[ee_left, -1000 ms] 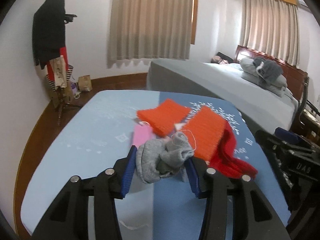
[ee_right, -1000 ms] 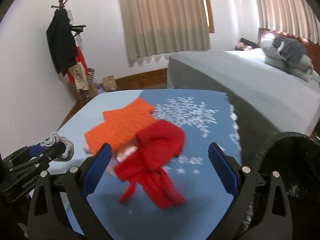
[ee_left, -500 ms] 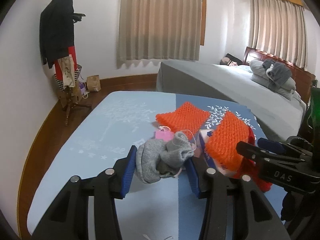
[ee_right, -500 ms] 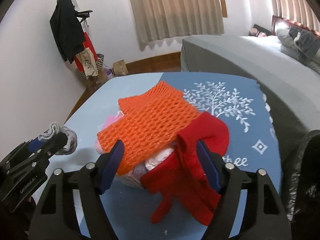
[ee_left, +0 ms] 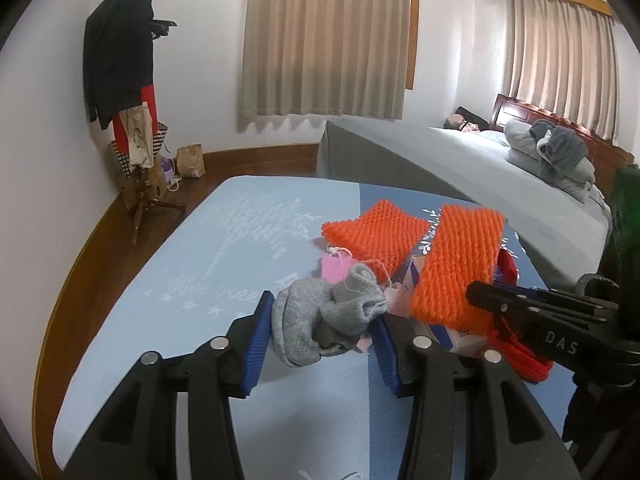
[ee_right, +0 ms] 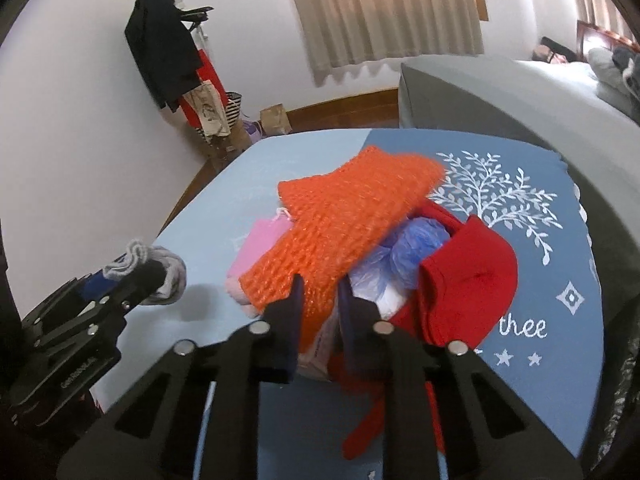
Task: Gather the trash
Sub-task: 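Grasp an orange mesh net with the right gripper while the left gripper holds the grey socks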
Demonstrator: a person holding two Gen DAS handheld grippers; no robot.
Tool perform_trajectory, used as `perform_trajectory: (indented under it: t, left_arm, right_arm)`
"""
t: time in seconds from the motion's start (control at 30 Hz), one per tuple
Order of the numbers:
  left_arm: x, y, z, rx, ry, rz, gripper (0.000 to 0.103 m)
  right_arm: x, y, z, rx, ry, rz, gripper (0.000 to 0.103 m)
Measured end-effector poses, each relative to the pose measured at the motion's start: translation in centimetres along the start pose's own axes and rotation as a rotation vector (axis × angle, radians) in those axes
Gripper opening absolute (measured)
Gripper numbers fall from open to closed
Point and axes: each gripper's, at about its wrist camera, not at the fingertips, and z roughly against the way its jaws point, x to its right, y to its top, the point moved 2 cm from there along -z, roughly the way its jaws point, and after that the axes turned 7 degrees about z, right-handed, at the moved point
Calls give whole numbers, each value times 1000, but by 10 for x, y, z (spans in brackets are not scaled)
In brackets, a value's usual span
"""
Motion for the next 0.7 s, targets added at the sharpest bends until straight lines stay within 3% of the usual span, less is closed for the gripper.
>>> perform_trajectory:
  t: [0.43, 0.7]
  left_arm:
    - [17, 4, 12, 23, -42, -13, 47]
    - [49, 9, 20, 39, -100, -46, 47]
  right_arm:
    - [11, 1, 56, 74, 6, 3, 11]
    - [34, -7, 94, 106, -63, -14, 11]
